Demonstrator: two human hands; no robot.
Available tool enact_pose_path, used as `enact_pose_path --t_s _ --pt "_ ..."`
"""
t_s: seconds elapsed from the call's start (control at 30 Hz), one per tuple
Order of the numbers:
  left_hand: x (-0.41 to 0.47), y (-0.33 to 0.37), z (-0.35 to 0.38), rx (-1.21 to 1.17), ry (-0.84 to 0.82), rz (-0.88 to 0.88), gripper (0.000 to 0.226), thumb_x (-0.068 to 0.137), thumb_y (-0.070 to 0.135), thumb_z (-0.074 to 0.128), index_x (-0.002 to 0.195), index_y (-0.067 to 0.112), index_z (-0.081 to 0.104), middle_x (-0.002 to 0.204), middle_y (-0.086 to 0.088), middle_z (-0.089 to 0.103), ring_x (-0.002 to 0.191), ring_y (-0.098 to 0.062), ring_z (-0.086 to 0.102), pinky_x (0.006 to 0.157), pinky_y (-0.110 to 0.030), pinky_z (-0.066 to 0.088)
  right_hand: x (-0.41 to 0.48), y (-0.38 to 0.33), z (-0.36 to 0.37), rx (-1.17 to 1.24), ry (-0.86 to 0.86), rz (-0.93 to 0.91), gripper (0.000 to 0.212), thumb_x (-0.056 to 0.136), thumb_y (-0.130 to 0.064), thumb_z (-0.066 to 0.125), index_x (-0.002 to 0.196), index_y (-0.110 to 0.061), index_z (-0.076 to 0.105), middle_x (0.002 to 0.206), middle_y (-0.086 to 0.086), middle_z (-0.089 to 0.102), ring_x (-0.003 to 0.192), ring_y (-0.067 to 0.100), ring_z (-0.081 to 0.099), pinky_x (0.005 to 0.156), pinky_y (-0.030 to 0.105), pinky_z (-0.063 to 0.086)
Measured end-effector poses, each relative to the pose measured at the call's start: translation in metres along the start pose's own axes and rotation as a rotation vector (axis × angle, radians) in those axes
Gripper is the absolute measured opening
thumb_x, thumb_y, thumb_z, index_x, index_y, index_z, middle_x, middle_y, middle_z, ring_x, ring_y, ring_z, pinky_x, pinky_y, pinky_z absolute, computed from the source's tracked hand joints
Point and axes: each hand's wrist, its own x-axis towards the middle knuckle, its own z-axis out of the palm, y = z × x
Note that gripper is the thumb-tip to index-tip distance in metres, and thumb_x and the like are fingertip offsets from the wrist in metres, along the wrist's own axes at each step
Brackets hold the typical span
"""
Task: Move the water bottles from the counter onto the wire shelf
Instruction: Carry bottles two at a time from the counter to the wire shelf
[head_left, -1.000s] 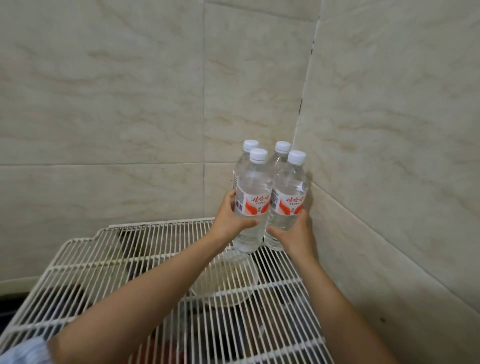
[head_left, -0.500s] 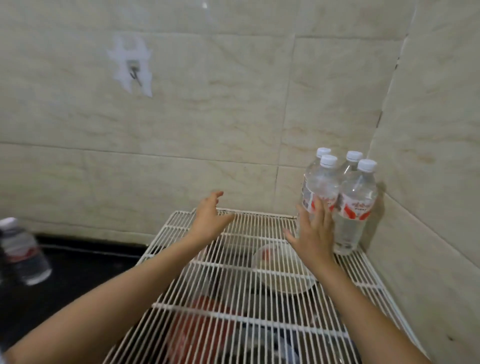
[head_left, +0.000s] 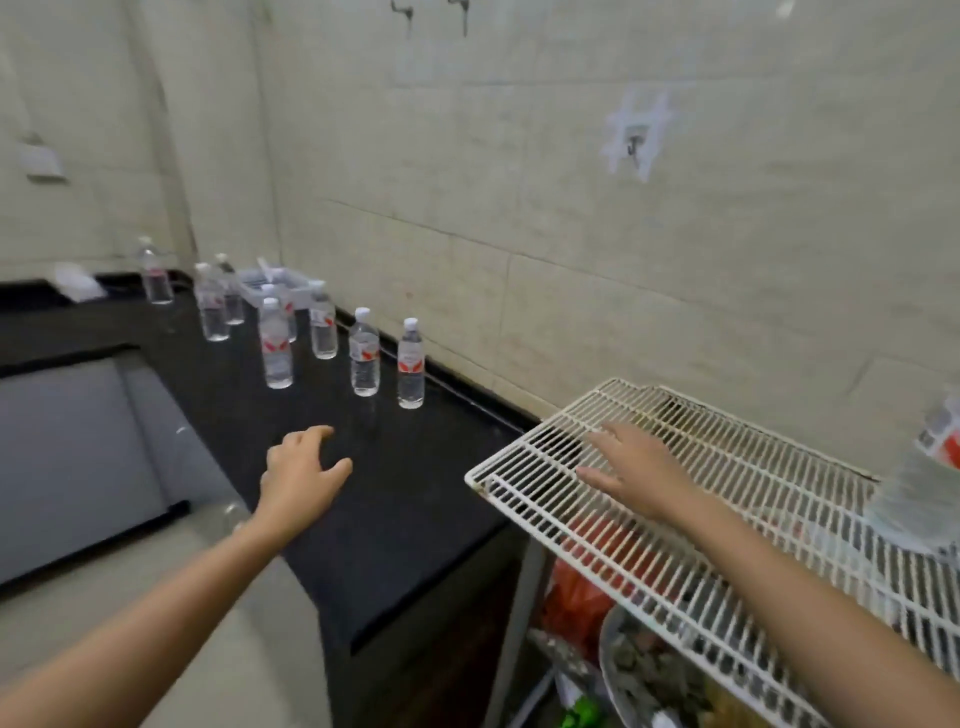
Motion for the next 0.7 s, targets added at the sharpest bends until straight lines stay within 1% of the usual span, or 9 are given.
enact_pose_path --t_s 0.07,0.1,0.17,0.23,0.3,0.47,0.6,0.7 --pt "-0.020 -0.027 -0.024 0.024 0.047 -0.062 0.047 0.084 0.020 0.058 0.129 0.009 0.047 0.132 -0.021 0.046 0.121 -0.040 0.040 0.103 -0.044 0.034 0.017 -0.045 -0.006 0.037 0.035 -0.134 0.069 0.086 -0.061 0.036 0.139 -0.017 0.036 0.143 0.013 0.040 0.130 0.027 0.039 0.107 0.037 0.033" --pt "-0.028 -0.039 -0.036 0.024 0.075 -0.082 0.048 0.084 0.019 0.059 0.129 0.008 0.047 0.132 -0.022 0.046 0.121 -0.040 0.040 0.103 -0.043 0.033 0.023 -0.069 -0.005 0.054 0.050 -0.200 0.070 0.085 -0.061 0.036 0.139 -0.016 0.036 0.142 0.013 0.040 0.130 0.028 0.039 0.106 0.038 0.034" --pt "-0.043 -0.060 -0.058 0.024 0.134 -0.120 0.048 0.084 0.017 0.058 0.129 0.007 0.047 0.133 -0.021 0.046 0.122 -0.040 0.039 0.103 -0.043 0.032 0.033 -0.118 -0.001 0.070 0.075 -0.305 0.069 0.086 -0.059 0.036 0.139 -0.016 0.035 0.145 0.013 0.036 0.133 0.027 0.034 0.106 0.039 0.033" --pt "-0.058 -0.083 -0.081 0.048 0.180 -0.159 0.047 0.084 0.018 0.058 0.129 0.007 0.048 0.134 -0.020 0.046 0.123 -0.039 0.039 0.102 -0.042 0.032 0.036 -0.164 0.004 0.085 0.074 -0.390 0.063 0.089 -0.053 0.042 0.141 -0.018 0.032 0.148 0.012 0.032 0.136 0.025 0.029 0.107 0.038 0.030" --pt "-0.076 -0.109 -0.102 0.079 0.210 -0.210 0.047 0.085 0.019 0.057 0.129 0.008 0.047 0.136 -0.018 0.045 0.124 -0.037 0.038 0.102 -0.041 0.032 0.036 -0.208 0.014 0.096 0.067 -0.465 0.062 0.090 -0.050 0.045 0.141 -0.018 0.031 0.148 0.011 0.030 0.138 0.024 0.026 0.107 0.038 0.030" --pt "-0.120 -0.180 -0.155 0.151 0.270 -0.316 0.048 0.086 0.022 0.055 0.130 0.008 0.045 0.136 -0.014 0.045 0.126 -0.034 0.035 0.102 -0.040 0.032 0.022 -0.316 0.034 0.106 0.008 -0.595 0.061 0.090 -0.047 0.046 0.142 -0.018 0.029 0.150 0.011 0.027 0.138 0.025 0.024 0.105 0.038 0.031" --pt "-0.155 -0.235 -0.200 0.225 0.276 -0.359 0.047 0.086 0.025 0.053 0.130 0.010 0.046 0.135 -0.011 0.046 0.126 -0.032 0.035 0.101 -0.040 0.033 0.004 -0.398 0.043 0.088 -0.014 -0.669 0.059 0.090 -0.045 0.046 0.139 -0.016 0.032 0.147 0.011 0.031 0.134 0.026 0.029 0.101 0.037 0.034" --pt "-0.176 -0.272 -0.238 0.282 0.264 -0.364 0.046 0.087 0.028 0.052 0.130 0.012 0.045 0.137 -0.008 0.045 0.127 -0.029 0.034 0.102 -0.039 0.032 -0.010 -0.457 0.044 0.101 -0.033 -0.674 0.058 0.090 -0.046 0.045 0.138 -0.016 0.034 0.143 0.012 0.035 0.133 0.026 0.031 0.102 0.036 0.032"
